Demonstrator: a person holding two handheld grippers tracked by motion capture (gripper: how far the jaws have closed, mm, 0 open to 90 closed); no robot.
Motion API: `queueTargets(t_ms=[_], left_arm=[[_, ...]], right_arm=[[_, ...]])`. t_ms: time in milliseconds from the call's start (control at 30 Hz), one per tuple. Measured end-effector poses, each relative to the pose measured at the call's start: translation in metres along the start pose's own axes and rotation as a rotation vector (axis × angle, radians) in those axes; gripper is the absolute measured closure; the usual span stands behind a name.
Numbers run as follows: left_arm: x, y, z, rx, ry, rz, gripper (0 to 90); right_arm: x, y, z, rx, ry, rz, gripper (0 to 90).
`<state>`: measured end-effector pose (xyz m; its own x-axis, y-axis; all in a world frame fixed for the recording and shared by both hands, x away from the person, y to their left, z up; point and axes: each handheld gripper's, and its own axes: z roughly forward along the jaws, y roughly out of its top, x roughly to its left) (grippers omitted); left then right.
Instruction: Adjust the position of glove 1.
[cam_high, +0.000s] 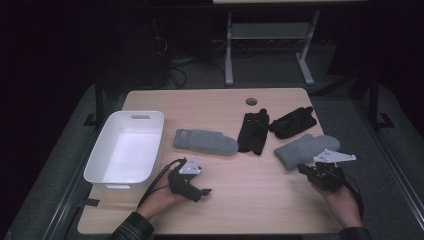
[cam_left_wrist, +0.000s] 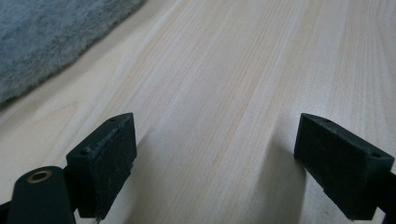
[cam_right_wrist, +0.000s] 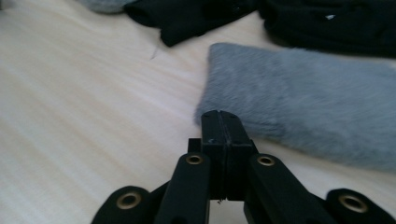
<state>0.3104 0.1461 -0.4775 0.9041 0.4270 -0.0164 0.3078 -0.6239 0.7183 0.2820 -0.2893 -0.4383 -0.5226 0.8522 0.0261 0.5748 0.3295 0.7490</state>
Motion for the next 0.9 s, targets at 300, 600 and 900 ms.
queueTargets(t_ms=[300,600,900], left_arm=[[-0.001,-0.005,-0.005,-0.002,0.008,0.009,12.1],[-0.002,-0.007,-0.007,-0.006,-0.001,0.009,12.0],[-0.002,-0.007,-0.006,-0.010,-0.002,0.010,11.9]], right_arm=[[-0.034,0.013,0.005,-0.015,-0.043,0.071,90.0],[-0.057,0.024,0.018,-0.014,-0.093,0.090,90.0],[-0.071,0.025,0.035,0.025,-0.103,0.110,90.0]])
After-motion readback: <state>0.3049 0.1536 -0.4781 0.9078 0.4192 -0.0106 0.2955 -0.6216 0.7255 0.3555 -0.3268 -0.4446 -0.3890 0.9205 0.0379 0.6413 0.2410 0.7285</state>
